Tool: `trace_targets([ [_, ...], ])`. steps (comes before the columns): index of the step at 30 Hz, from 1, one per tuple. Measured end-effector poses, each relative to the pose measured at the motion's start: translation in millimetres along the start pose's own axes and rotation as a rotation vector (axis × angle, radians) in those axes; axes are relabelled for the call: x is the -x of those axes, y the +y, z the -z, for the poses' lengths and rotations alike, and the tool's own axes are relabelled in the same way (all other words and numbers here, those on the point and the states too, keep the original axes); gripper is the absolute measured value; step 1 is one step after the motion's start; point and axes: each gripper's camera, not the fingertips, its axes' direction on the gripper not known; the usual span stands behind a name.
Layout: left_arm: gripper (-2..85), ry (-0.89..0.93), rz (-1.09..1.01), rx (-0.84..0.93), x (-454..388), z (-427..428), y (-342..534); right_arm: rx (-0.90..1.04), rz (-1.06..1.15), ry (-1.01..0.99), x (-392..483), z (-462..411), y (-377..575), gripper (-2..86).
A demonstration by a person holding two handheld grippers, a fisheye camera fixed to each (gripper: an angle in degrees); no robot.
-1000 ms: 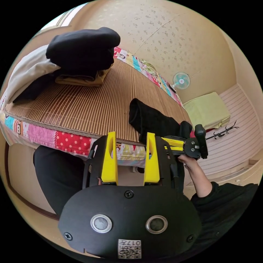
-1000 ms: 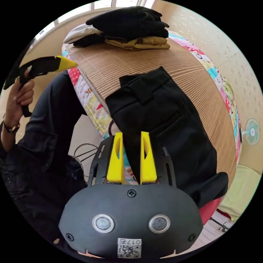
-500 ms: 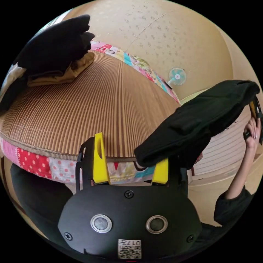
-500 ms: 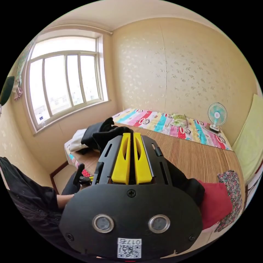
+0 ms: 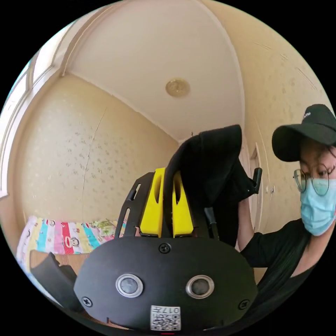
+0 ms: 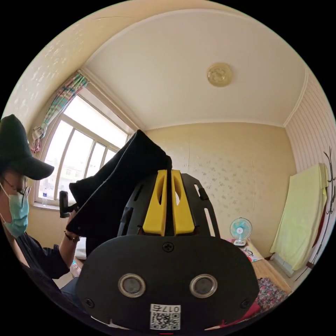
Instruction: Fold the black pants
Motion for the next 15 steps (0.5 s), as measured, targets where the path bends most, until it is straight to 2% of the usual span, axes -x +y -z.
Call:
trace_targets([
  [5, 3.8, -0.136, 0.008, 0.180, 38.7, -86.6, -51.1, 0.241, -0.078, 0.041, -69.8, -108.7, -32.4, 1.7],
  [8, 3.8, -0.255, 0.081, 0.309, 108.2, -184.2, -36.7, 0.393, -0.188, 0.071, -133.6, -231.1, -6.1, 2.1],
  [9, 4.2, -0.314, 0.110, 0.373, 148.5, -236.4, -28.1, 0.475, -0.211, 0.119, -160.0, -298.9, 7.6, 2.4],
  [10, 5.1, -0.392, 0.115, 0.451, 191.5, -288.2, -13.7, 0.584, -0.191, 0.186, -182.7, -370.1, 27.7, 2.8],
  [12, 7.7, -0.536, 0.156, 0.569, 253.9, -340.0, 33.3, 0.765, -0.218, 0.331, -214.9, -445.6, 75.4, 3.6],
  [13, 9.6, -0.627, 0.255, 0.616, 288.1, -349.6, 75.9, 0.793, -0.310, 0.312, -228.4, -465.7, 115.3, 4.5],
  [15, 10.1, -0.615, 0.302, 0.639, 317.1, -346.4, 145.7, 0.801, -0.363, 0.149, -229.3, -477.2, 176.3, 5.8],
])
